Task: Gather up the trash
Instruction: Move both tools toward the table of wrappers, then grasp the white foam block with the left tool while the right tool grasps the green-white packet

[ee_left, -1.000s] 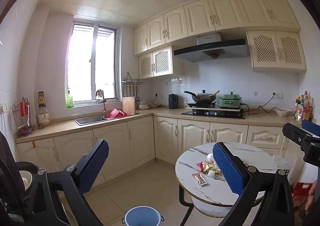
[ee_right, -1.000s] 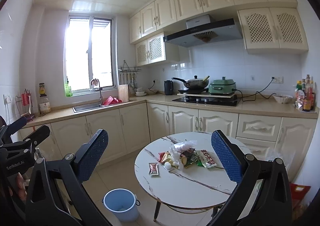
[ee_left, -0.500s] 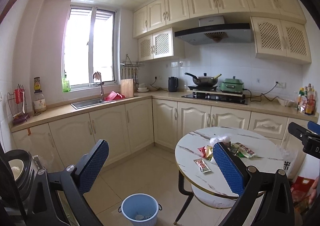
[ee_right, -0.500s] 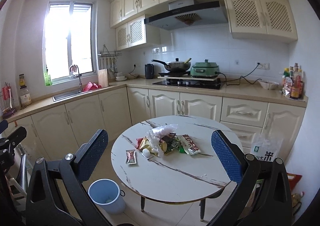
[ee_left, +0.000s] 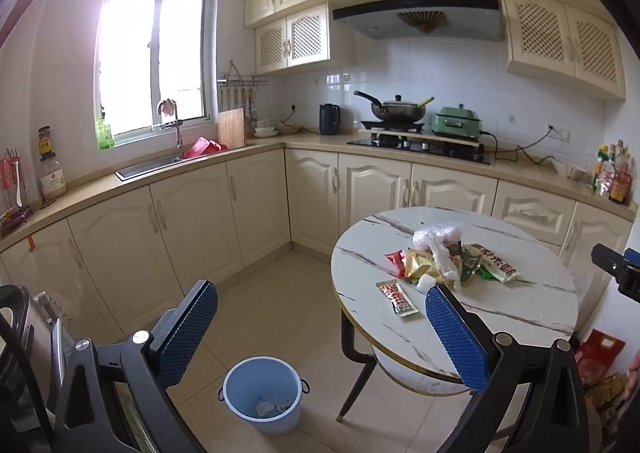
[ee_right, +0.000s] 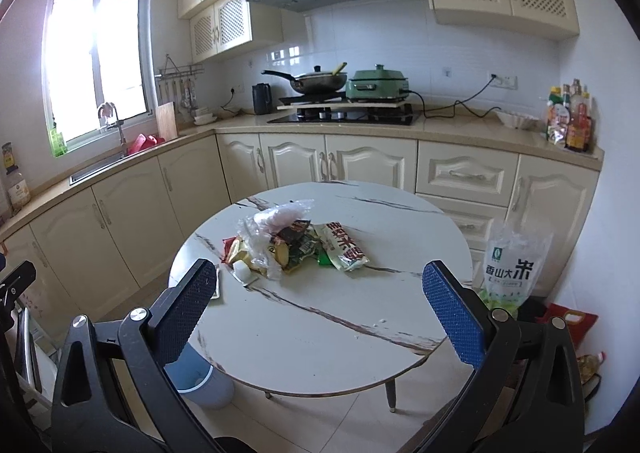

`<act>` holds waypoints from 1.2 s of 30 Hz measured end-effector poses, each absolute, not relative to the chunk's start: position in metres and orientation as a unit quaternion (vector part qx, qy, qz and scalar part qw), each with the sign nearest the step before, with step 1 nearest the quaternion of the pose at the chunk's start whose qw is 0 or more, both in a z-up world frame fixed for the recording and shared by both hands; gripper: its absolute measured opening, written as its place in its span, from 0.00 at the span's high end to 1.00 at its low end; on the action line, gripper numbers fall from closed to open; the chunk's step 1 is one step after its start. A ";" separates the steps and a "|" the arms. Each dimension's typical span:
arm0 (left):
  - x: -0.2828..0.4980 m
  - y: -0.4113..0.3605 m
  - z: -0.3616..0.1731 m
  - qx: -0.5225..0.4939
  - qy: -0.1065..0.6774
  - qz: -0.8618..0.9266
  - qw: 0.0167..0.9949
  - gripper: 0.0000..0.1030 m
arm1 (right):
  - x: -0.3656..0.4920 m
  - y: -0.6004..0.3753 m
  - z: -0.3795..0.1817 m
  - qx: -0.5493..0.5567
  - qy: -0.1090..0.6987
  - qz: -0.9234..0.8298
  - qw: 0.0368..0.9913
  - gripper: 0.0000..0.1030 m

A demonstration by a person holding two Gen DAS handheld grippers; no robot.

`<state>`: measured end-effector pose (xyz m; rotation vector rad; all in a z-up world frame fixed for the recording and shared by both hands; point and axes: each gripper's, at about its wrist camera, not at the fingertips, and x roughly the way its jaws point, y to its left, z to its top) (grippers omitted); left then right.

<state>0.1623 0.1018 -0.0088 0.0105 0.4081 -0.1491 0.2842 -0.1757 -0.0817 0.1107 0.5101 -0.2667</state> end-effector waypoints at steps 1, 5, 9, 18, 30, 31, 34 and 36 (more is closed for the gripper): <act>0.174 0.097 -0.010 0.006 0.210 -0.083 0.974 0.01 | 0.288 -0.180 -0.085 0.056 0.258 -0.135 0.955 0.00; 0.219 0.081 -0.021 0.011 0.245 -0.111 0.963 0.01 | 0.308 -0.199 -0.104 0.057 0.285 -0.147 0.945 0.00; 0.265 0.058 -0.027 0.029 0.268 -0.128 0.954 0.01 | 0.333 -0.215 -0.122 0.057 0.313 -0.151 0.936 0.00; 0.374 0.001 -0.044 0.063 0.314 -0.177 0.931 0.01 | 0.376 -0.246 -0.154 0.057 0.351 -0.146 0.923 0.00; 0.485 -0.047 -0.085 0.080 0.371 -0.194 0.905 0.08 | 0.428 -0.277 -0.186 0.060 0.386 -0.138 0.910 0.00; 0.492 -0.050 -0.086 0.081 0.373 -0.193 0.904 0.09 | 0.430 -0.278 -0.188 0.061 0.388 -0.137 0.910 0.00; 0.507 -0.056 -0.089 0.084 0.377 -0.192 0.902 0.14 | 0.435 -0.282 -0.192 0.061 0.390 -0.135 0.909 0.00; 0.510 -0.061 -0.095 0.087 0.379 -0.184 0.903 0.15 | 0.437 -0.283 -0.194 0.061 0.391 -0.134 0.908 0.00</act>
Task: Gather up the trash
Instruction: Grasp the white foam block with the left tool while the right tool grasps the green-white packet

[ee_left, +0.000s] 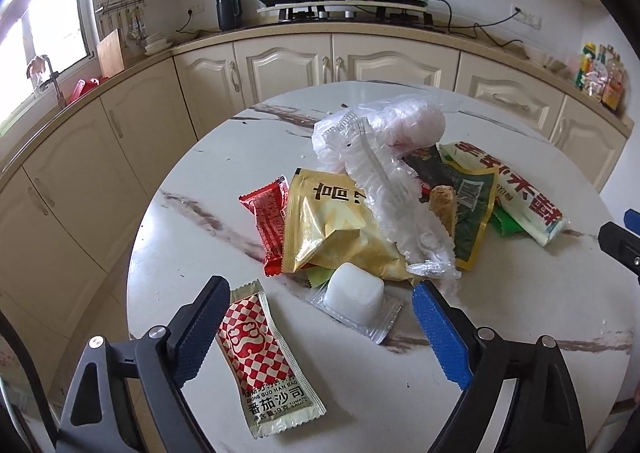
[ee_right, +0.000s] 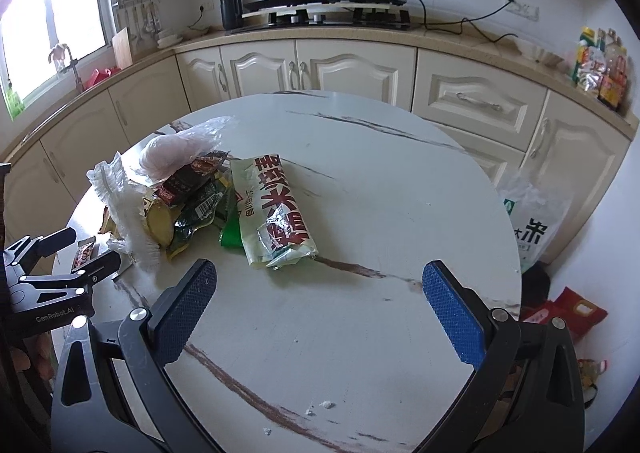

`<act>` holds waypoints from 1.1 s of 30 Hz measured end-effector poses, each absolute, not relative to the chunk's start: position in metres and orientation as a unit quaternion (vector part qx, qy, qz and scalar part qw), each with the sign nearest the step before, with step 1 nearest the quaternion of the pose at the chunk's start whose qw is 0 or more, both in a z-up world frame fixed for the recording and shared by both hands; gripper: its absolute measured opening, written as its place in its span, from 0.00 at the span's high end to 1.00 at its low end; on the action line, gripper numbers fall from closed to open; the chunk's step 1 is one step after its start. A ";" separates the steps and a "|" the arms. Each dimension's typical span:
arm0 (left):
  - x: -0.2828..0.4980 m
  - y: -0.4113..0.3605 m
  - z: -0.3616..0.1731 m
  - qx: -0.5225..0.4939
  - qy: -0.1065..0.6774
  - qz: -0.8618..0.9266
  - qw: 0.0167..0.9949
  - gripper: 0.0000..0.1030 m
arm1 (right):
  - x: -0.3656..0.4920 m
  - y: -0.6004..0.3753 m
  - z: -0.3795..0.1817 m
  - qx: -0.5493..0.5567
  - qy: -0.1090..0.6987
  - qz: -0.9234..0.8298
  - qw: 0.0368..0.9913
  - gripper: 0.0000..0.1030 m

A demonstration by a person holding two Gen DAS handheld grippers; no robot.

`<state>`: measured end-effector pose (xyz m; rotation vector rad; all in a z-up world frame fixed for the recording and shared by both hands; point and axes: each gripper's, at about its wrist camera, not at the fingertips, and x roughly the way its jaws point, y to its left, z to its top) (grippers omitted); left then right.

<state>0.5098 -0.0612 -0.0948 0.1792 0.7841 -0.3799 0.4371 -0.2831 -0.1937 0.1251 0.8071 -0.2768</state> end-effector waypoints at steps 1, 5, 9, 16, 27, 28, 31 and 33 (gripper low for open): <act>0.511 -0.062 -0.097 0.083 0.381 -0.184 0.902 0.19 | 0.438 -0.284 -0.195 0.062 0.391 -0.134 0.908 0.00; 0.521 -0.070 -0.106 0.074 0.393 -0.191 0.896 0.30 | 0.440 -0.286 -0.198 0.063 0.394 -0.131 0.908 0.00; 0.520 -0.070 -0.110 0.082 0.385 -0.204 0.896 0.37 | 0.443 -0.289 -0.199 0.064 0.396 -0.130 0.907 0.00; 0.517 -0.065 -0.115 0.077 0.375 -0.243 0.891 0.74 | 0.461 -0.290 -0.206 0.050 0.415 -0.118 0.901 0.00; 0.494 -0.036 -0.092 0.039 0.361 -0.294 0.884 0.75 | 0.530 -0.283 -0.230 0.003 0.481 -0.038 0.876 0.00; 0.491 -0.033 -0.089 0.034 0.359 -0.298 0.884 0.75 | 0.534 -0.282 -0.232 0.003 0.482 -0.029 0.875 0.00; 0.484 -0.020 -0.078 0.026 0.354 -0.311 0.882 0.75 | 0.543 -0.283 -0.241 0.013 0.494 -0.007 0.869 0.09; 0.477 -0.015 -0.071 0.030 0.347 -0.314 0.883 0.75 | 0.544 -0.285 -0.242 0.016 0.489 -0.005 0.872 0.17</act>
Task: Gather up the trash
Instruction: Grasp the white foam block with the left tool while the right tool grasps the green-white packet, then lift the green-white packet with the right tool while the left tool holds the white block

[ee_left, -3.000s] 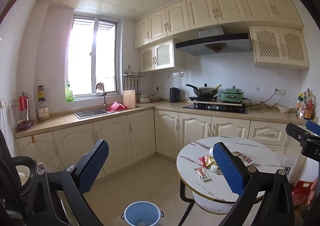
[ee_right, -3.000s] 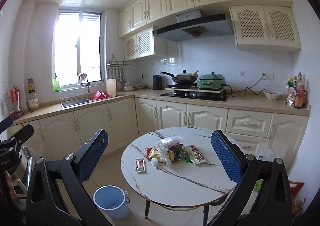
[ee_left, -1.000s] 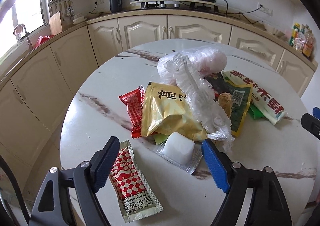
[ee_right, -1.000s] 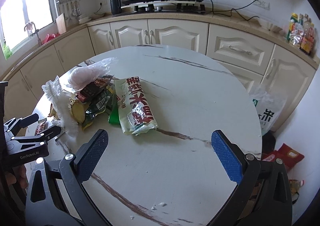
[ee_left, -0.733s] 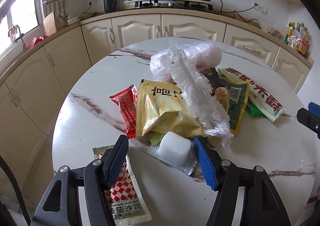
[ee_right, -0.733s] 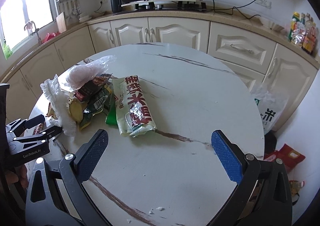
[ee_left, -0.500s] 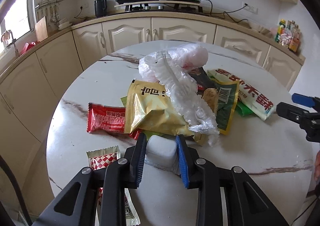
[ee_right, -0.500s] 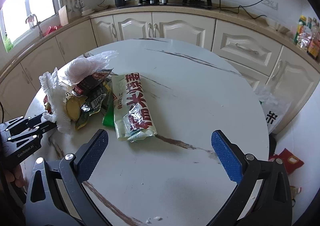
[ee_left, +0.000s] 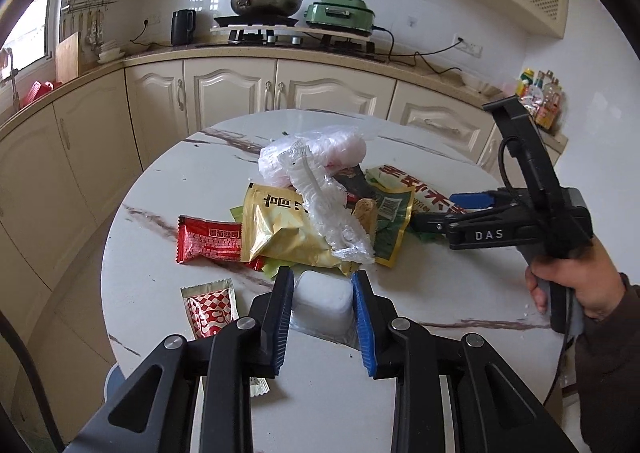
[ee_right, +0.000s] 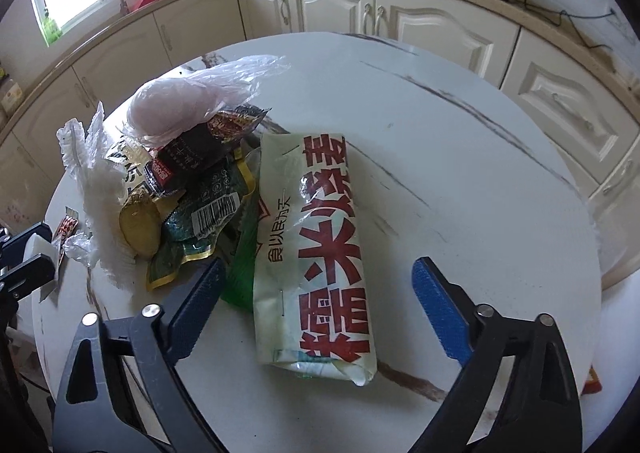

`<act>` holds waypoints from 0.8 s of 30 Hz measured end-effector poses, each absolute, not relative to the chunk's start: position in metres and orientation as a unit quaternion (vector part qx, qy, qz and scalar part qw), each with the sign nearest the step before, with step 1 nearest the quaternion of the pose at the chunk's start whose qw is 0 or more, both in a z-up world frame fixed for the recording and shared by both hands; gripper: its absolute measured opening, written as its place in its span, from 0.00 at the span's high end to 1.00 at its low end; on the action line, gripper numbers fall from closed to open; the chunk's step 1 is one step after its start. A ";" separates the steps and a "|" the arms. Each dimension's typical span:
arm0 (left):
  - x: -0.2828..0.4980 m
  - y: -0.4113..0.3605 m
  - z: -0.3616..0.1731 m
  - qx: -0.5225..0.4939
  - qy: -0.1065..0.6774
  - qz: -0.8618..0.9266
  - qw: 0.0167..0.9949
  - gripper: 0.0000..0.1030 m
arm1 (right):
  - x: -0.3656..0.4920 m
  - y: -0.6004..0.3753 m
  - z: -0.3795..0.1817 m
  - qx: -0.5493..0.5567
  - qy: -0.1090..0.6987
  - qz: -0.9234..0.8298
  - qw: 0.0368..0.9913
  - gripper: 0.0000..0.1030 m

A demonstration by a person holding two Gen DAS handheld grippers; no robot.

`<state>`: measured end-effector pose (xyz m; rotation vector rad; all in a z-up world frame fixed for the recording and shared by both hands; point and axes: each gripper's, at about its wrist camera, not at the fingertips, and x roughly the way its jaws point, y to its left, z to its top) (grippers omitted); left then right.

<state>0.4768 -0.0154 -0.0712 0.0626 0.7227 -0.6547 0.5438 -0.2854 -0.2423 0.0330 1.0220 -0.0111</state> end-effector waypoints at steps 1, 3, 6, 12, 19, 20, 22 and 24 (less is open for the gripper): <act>0.474 -0.014 -0.067 0.030 0.345 -0.316 0.883 0.75 | 0.543 -0.287 -0.242 0.016 0.488 -0.007 0.873 0.25; 0.470 -0.011 -0.062 0.027 0.342 -0.320 0.883 0.75 | 0.540 -0.292 -0.240 0.021 0.481 -0.019 0.876 0.44; 0.463 -0.009 -0.055 0.023 0.339 -0.323 0.883 0.75 | 0.537 -0.301 -0.238 0.034 0.478 -0.010 0.877 0.49; 0.445 0.000 -0.044 0.022 0.334 -0.334 0.881 0.75 | 0.514 -0.304 -0.232 0.048 0.468 -0.012 0.882 0.55; 0.421 0.009 -0.028 0.026 0.324 -0.339 0.883 0.75 | 0.481 -0.321 -0.219 0.112 0.447 -0.006 0.887 0.83; 0.417 0.011 -0.027 0.027 0.323 -0.339 0.883 0.75 | 0.479 -0.320 -0.220 0.112 0.451 -0.006 0.886 0.83; 0.409 0.016 -0.023 0.028 0.320 -0.339 0.884 0.75 | 0.469 -0.315 -0.220 0.124 0.456 0.007 0.881 0.83; 0.401 0.021 -0.022 0.031 0.319 -0.339 0.884 0.75 | 0.457 -0.306 -0.219 0.123 0.462 0.010 0.879 0.83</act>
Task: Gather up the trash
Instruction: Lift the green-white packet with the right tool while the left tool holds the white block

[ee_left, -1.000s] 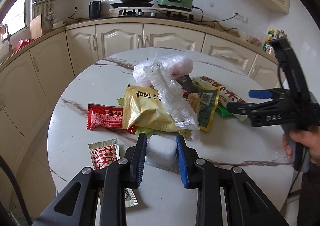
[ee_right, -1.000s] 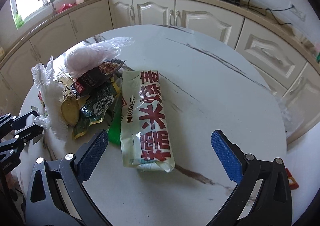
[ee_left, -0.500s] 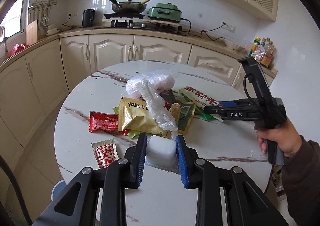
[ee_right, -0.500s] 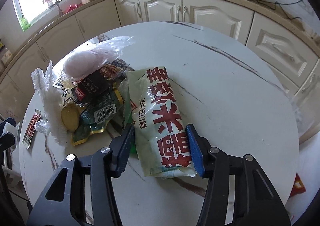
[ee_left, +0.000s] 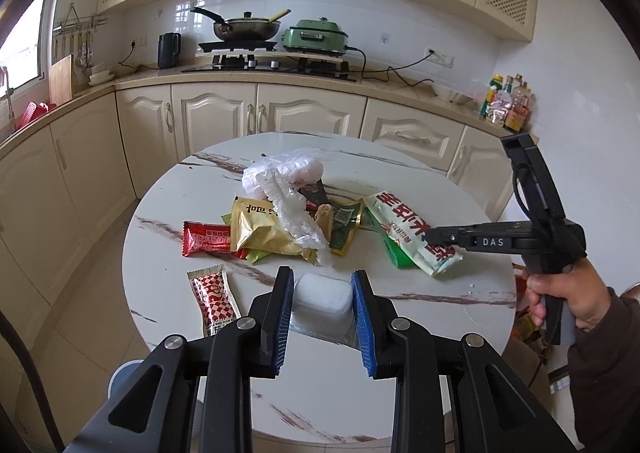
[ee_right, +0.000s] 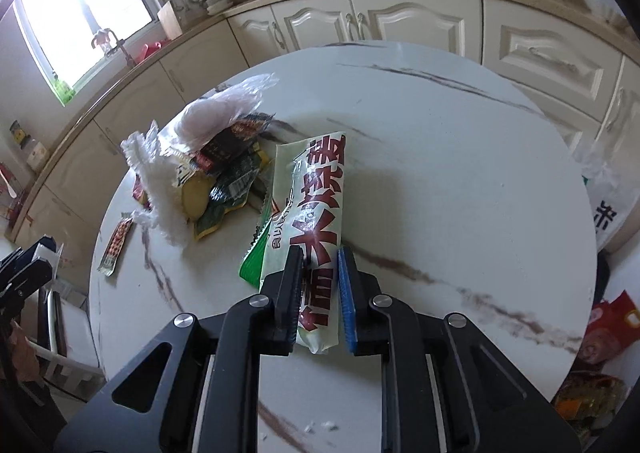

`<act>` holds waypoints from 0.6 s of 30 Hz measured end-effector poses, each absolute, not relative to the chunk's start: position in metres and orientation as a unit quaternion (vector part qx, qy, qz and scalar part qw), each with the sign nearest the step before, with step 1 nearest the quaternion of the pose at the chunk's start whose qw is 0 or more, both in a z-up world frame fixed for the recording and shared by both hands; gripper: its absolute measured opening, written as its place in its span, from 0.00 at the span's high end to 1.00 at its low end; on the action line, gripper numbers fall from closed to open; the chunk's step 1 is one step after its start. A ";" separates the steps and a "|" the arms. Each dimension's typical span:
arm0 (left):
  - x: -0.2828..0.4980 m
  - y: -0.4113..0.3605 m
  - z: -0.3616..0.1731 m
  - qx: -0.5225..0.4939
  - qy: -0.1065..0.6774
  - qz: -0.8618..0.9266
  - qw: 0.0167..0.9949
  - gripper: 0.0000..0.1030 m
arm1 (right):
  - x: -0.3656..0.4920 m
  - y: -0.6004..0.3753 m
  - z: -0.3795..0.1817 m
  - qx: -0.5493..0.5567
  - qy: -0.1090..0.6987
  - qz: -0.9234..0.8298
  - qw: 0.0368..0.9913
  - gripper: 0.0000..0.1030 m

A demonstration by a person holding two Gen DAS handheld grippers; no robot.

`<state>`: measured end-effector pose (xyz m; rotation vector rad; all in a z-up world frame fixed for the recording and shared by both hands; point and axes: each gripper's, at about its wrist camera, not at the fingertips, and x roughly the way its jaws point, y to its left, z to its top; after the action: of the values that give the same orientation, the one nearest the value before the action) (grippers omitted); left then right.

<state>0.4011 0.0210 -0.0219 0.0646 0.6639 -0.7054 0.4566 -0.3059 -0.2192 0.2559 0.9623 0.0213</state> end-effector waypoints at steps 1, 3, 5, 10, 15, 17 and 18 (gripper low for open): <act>0.398 0.023 -0.021 0.032 0.319 -0.339 0.885 0.75 | 0.450 -0.301 -0.218 0.127 0.465 0.017 0.876 0.83; 0.391 0.027 -0.020 0.032 0.319 -0.337 0.885 0.75 | 0.440 -0.294 -0.216 0.138 0.463 0.017 0.875 0.81; 0.387 0.030 -0.019 0.029 0.319 -0.337 0.885 0.75 | 0.438 -0.286 -0.209 0.128 0.451 -0.011 0.884 0.72; 0.380 0.036 -0.015 0.029 0.319 -0.338 0.885 0.75 | 0.464 -0.262 -0.214 0.089 0.463 -0.053 0.880 0.22; 0.376 0.038 -0.013 0.032 0.317 -0.341 0.884 0.75 | 0.488 -0.242 -0.230 0.059 0.487 -0.087 0.867 0.21; 0.378 0.038 -0.014 0.033 0.319 -0.342 0.883 0.75 | 0.494 -0.239 -0.234 0.060 0.492 -0.087 0.864 0.21; 0.378 0.038 -0.014 0.033 0.319 -0.343 0.883 0.75 | 0.496 -0.238 -0.237 0.056 0.495 -0.086 0.863 0.23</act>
<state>0.3784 0.0382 -0.0144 0.0681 0.6635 -0.7148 0.4963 -0.2382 -0.2368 0.1178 1.0378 -0.1798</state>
